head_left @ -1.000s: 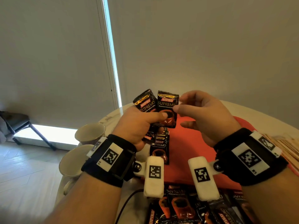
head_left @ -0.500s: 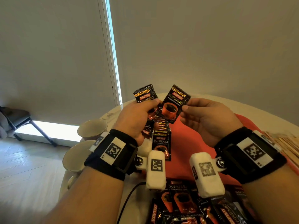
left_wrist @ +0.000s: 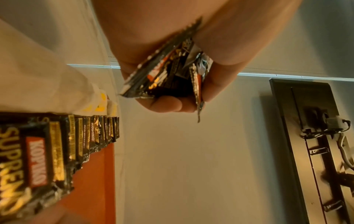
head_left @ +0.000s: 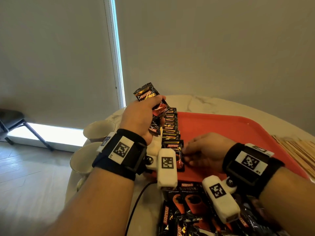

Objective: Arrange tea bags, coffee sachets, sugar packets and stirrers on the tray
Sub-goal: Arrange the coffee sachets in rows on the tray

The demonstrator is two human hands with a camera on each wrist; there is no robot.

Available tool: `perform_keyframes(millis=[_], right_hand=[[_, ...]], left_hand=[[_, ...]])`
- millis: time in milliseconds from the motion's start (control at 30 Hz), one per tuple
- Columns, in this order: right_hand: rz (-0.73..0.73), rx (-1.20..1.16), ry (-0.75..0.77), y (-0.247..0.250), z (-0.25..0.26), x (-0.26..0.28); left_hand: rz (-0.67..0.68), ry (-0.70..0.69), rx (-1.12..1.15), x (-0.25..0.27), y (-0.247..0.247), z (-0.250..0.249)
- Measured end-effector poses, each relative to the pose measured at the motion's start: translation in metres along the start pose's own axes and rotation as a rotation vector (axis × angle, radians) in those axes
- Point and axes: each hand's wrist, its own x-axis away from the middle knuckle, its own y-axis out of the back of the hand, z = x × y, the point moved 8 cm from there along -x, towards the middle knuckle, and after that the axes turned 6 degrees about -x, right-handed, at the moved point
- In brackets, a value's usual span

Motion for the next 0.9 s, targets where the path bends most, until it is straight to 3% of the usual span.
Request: perform_keyframes(millis=[567, 767, 900], right_hand=[[-0.013, -0.017, 0.012, -0.004, -0.002, -0.003], [0.073, -0.315, 0.291, -0.001, 0.044, 0.009], [0.167, -0.27, 0.414, -0.01, 0.059, 0.016]], left_hand=[[0.03, -0.032, -0.052, -0.006, -0.003, 0.004], [0.163, -0.027, -0.151, -0.001, -0.019, 0.011], [0.236, -0.019, -0.22, 0.005, -0.026, 0.019]])
